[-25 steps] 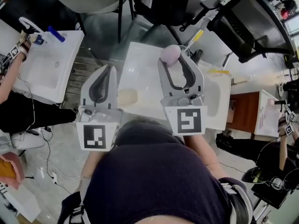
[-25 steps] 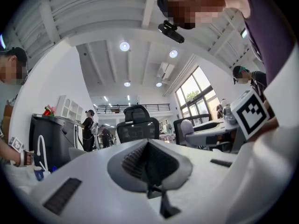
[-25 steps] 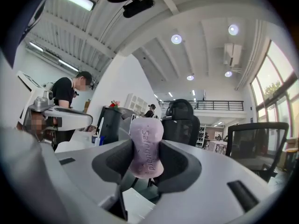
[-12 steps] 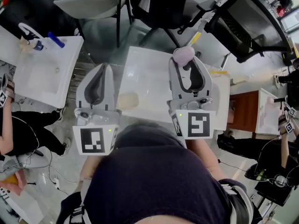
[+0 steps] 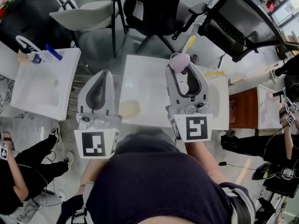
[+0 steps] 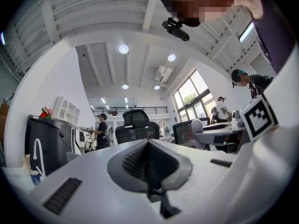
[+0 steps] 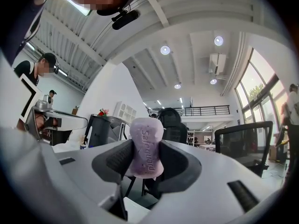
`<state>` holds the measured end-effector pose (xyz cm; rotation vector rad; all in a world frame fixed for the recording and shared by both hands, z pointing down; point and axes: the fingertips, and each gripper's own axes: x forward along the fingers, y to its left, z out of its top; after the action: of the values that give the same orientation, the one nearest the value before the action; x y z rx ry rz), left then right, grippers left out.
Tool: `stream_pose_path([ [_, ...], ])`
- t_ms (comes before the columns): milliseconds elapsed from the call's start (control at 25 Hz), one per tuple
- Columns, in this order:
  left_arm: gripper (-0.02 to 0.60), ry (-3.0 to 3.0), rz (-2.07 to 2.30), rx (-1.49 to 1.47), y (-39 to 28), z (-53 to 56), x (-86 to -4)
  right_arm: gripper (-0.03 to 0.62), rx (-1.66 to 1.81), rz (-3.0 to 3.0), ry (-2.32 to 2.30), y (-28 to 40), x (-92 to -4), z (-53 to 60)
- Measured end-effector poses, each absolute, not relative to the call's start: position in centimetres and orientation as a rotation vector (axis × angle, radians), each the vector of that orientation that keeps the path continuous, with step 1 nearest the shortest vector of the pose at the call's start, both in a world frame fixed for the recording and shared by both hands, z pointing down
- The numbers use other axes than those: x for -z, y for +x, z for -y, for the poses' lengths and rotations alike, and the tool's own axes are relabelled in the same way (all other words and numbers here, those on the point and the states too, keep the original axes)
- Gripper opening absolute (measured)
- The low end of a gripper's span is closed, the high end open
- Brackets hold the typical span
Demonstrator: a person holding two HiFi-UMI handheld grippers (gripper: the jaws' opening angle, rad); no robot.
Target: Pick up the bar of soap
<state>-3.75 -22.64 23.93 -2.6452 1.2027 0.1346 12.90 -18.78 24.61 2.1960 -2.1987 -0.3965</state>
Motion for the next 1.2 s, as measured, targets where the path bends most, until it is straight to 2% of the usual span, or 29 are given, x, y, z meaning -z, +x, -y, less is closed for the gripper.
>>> stream_pose_path([
  [1200,-0.005,-2.683,-1.196,-0.123,-4.3,22.9,-26.2,0.190,0.345,2.190,2.229,12.3,-26.6,19.1],
])
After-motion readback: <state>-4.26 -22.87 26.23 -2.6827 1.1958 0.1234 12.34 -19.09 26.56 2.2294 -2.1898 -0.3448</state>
